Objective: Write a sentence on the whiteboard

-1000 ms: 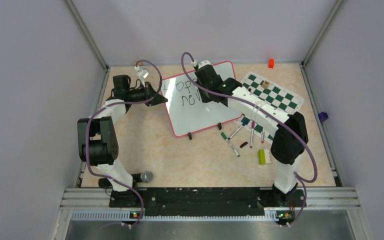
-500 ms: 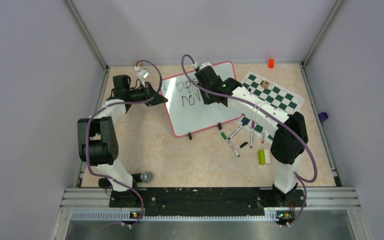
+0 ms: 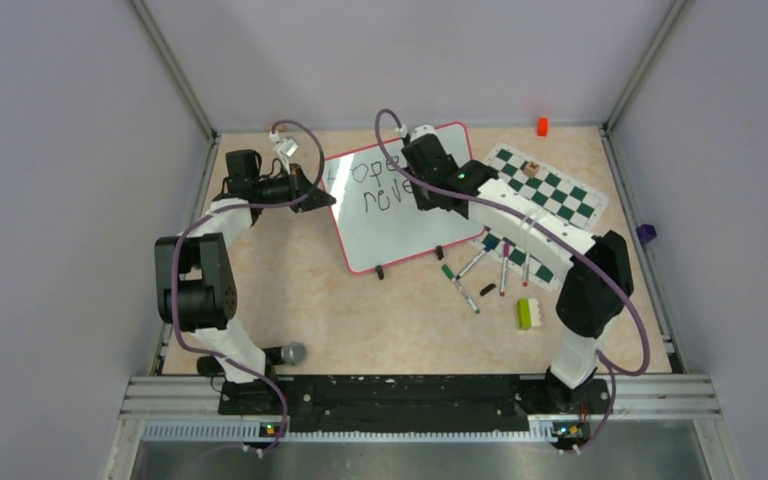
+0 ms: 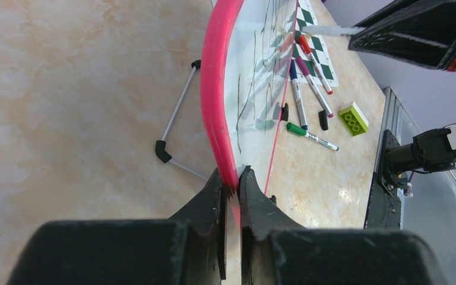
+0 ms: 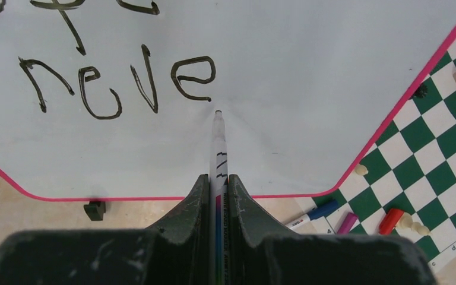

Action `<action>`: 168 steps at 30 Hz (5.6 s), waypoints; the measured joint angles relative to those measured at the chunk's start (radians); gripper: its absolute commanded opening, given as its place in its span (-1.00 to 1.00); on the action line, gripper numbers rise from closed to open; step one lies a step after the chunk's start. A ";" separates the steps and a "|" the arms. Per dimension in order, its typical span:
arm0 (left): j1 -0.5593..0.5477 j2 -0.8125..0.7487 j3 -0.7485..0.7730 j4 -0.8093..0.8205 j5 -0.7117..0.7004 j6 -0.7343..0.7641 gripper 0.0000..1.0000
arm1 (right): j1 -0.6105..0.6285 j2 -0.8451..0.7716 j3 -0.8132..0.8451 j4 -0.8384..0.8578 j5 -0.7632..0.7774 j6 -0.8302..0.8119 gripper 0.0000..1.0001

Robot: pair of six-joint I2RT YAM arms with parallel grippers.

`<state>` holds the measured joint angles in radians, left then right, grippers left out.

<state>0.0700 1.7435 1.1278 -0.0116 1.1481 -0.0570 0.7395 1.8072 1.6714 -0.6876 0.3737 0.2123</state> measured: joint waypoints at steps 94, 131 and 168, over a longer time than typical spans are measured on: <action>-0.002 0.000 -0.013 0.040 -0.014 -0.046 -1.00 | -0.037 -0.458 -0.443 0.291 -0.037 -0.009 -1.00; -0.007 -0.007 -0.027 0.069 -0.031 -0.075 -1.00 | -0.123 -0.319 -0.227 0.126 -0.123 -0.001 -1.00; -0.007 -0.007 -0.027 0.070 -0.031 -0.076 -1.00 | -0.123 -0.055 -0.085 0.155 -0.159 -0.023 -1.00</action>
<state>0.0628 1.7367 1.1011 0.0582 1.1175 -0.1326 0.6167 1.7527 1.5860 -0.5323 0.2150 0.1898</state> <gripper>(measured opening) 0.092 0.100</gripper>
